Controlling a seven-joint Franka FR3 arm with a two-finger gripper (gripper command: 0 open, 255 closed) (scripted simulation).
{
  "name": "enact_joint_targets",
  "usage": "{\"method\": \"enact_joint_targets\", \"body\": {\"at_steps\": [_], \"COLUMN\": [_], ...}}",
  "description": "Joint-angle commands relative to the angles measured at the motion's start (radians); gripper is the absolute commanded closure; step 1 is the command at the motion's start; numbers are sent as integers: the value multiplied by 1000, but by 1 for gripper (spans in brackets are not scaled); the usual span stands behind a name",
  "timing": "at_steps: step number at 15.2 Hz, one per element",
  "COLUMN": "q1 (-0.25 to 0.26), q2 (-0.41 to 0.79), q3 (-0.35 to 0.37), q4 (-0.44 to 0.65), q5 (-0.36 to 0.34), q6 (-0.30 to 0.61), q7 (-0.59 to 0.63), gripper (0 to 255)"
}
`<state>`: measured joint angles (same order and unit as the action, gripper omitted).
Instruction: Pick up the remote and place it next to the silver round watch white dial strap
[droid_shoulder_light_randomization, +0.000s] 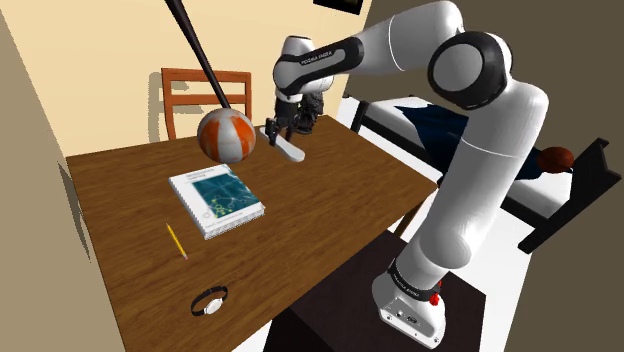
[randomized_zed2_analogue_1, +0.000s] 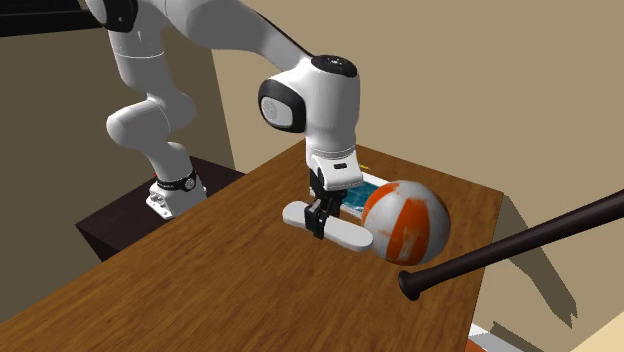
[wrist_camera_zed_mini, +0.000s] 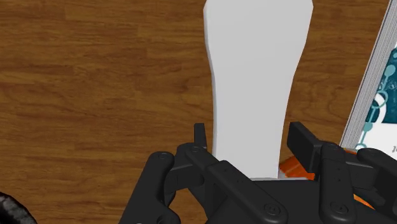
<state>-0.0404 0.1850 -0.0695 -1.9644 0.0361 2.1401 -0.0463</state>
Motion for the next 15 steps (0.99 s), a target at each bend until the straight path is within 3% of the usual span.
{"method": "enact_joint_targets", "body": {"at_steps": [1, 15], "q1": [21, 159], "q2": [-54, -393], "q3": [12, 154], "q4": [-76, -478], "q5": [-6, 10], "q6": [23, 92], "q7": [36, 302], "gripper": [255, 255]}}
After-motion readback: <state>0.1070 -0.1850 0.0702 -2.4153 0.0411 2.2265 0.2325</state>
